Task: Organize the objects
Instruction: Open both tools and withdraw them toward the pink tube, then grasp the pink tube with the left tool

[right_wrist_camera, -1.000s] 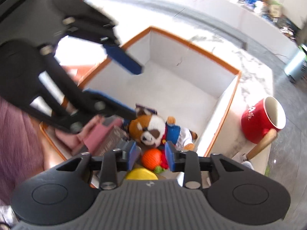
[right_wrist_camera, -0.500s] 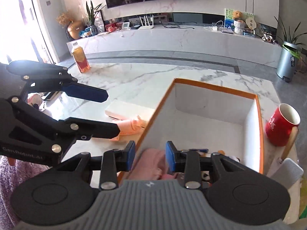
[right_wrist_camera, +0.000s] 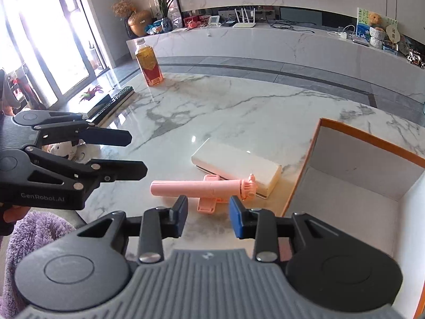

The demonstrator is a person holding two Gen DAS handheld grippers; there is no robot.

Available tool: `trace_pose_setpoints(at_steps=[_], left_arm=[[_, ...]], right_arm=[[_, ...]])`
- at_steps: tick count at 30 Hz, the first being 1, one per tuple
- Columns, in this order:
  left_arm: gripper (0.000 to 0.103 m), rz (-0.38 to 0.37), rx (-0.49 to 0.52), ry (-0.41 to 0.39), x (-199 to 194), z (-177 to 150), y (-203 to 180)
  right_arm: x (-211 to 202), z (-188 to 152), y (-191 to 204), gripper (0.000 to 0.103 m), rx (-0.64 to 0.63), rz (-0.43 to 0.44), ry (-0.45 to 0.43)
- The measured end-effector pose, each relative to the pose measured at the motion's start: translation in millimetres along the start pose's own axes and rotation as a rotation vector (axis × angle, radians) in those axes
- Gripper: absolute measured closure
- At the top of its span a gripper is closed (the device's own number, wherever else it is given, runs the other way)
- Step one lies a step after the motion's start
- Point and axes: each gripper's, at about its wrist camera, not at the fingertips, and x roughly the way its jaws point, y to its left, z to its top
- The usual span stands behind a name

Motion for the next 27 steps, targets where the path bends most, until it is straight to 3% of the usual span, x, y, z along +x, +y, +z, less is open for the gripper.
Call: trace_pose_setpoints(at_steps=[7, 19, 27], left_arm=[[0.04, -0.01, 0.11, 0.059, 31.2, -18.8, 3.4], [0.04, -0.054, 0.221, 0.157, 93.5, -19.2, -2.1], [0.049, -0.075, 0.265, 0.254, 121.6, -17.2, 0.8]], right_arm=[[46.5, 12.9, 4.3, 0.067, -0.08, -0.047, 0.111], [99.6, 24.0, -0.3, 0.067, -0.26, -0.101, 0.267], [128.9, 24.4, -3.7, 0.065, -0.396, -0.095, 0.378]])
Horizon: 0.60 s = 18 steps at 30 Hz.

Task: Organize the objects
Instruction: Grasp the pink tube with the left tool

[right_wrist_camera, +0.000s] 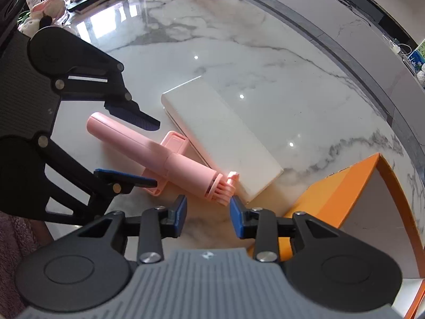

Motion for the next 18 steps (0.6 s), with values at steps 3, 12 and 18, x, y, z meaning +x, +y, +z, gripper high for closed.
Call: trace_pose_setpoints(at_steps=[3, 12, 18], left_arm=[[0.06, -0.026, -0.002, 0.015, 1.8, -0.4, 2.0], [0.07, -0.095, 0.099, 0.036, -12.1, -10.6, 2.5], [0.059, -0.075, 0.099, 0.048, -29.5, -21.5, 2.3]], right_arm=[[5.2, 1.8, -2.2, 0.066, -0.005, 0.017, 0.009], [3.1, 3.0, 2.9, 0.066, -0.106, 0.047, 0.003], [0.7, 7.6, 23.1, 0.044, -0.333, 0.028, -0.017]])
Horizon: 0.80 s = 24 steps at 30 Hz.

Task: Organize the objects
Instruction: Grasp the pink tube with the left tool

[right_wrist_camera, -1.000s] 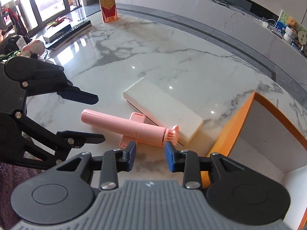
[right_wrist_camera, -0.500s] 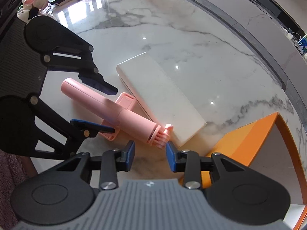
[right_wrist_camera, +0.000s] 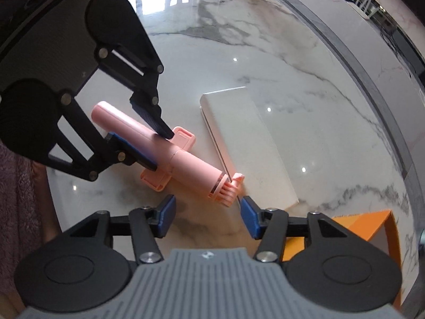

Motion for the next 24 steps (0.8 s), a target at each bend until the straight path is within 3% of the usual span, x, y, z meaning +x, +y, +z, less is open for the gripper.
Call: trace_pose_setpoints(at_steps=[1, 2, 6, 9, 11, 16, 21, 24], left_arm=[[0.049, 0.0, -0.003, -0.002, -4.9, -2.6, -0.5], [0.046, 0.001, -0.002, -0.001, -9.3, -5.7, -1.2], [0.046, 0.03, 0.01, 0.056, -12.8, -14.5, -1.7], [0.047, 0.063, 0.024, 0.105, -8.6, -21.6, -4.0], [0.056, 0.076, 0.022, 0.12, -7.6, -26.0, -4.4], [0.066, 0.086, 0.005, 0.115, -6.9, -28.1, -3.1], [0.065, 0.114, 0.018, 0.1, -7.6, -28.3, -3.6], [0.064, 0.107, 0.042, 0.115, -6.9, -28.1, -7.1]], right_arm=[[0.3, 1.8, 1.7, 0.044, -0.037, 0.002, 0.0], [0.0, 3.6, 2.8, 0.044, -0.076, 0.01, -0.003], [5.5, 13.4, 7.4, 0.046, -0.205, 0.038, 0.008], [13.0, 19.0, 12.7, 0.049, -0.287, 0.047, 0.028], [18.2, 20.1, 16.3, 0.051, -0.331, 0.037, 0.042], [23.4, 21.1, 17.3, 0.05, -0.345, 0.034, 0.048], [24.4, 20.7, 20.1, 0.053, -0.343, 0.024, 0.068], [24.0, 22.3, 21.1, 0.062, -0.341, 0.022, 0.096]])
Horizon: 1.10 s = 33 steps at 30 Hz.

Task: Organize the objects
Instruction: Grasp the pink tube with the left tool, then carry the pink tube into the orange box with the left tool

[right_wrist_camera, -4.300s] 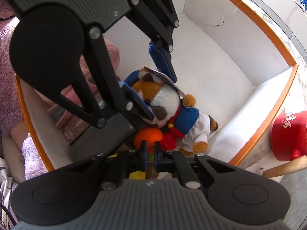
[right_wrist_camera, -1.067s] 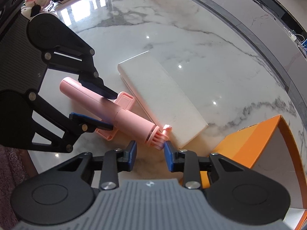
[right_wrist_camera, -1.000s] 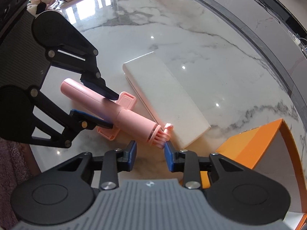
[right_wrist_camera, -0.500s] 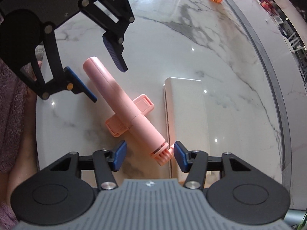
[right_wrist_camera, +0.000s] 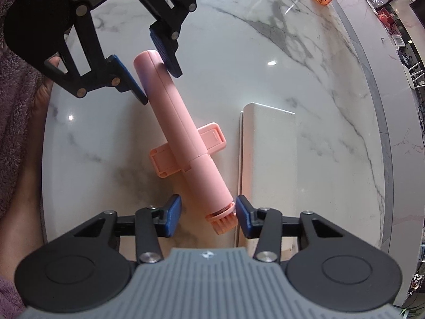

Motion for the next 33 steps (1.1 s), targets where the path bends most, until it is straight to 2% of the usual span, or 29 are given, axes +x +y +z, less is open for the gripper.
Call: trace_pose_setpoints(at_steps=[2, 4, 10, 15, 21, 25, 28, 30, 32, 33], left_arm=[[0.065, -0.009, 0.019, 0.008, 0.4, -1.1, -3.2], [0.066, -0.013, 0.024, 0.006, 1.2, -3.8, -4.6], [0.066, -0.014, 0.009, -0.004, 1.9, -1.5, 1.9], [0.066, -0.018, 0.014, 0.004, 2.8, -1.4, -1.6], [0.067, -0.046, 0.012, 0.005, 10.7, 7.2, -6.2], [0.071, -0.062, 0.04, 0.012, 12.2, 8.5, -10.5], [0.071, -0.059, 0.034, 0.015, 12.4, 7.7, -9.3], [0.071, -0.048, 0.024, 0.013, 11.5, 6.6, -7.6], [0.07, -0.026, 0.042, 0.0, 9.3, 4.5, -9.9], [0.07, -0.027, 0.045, -0.005, 7.8, 3.7, -11.5]], right_arm=[[-1.7, 0.0, -4.9, 0.067, 0.027, 0.037, 0.006], [0.0, 0.1, -8.6, 0.068, 0.034, 0.04, -0.004], [13.9, 0.9, -7.5, 0.059, -0.011, 0.002, -0.014], [17.7, 0.2, -10.0, 0.063, 0.009, -0.013, -0.036], [15.5, 4.8, 2.0, 0.064, -0.024, -0.001, -0.068], [18.5, 8.6, 6.7, 0.05, -0.044, -0.002, -0.068], [20.7, 10.0, 8.3, 0.049, -0.06, -0.024, -0.087], [20.1, 10.1, 7.4, 0.054, -0.063, -0.04, -0.096], [16.2, 8.3, 5.7, 0.063, -0.056, -0.037, -0.095], [15.0, 7.4, 6.5, 0.064, -0.055, -0.034, -0.095]])
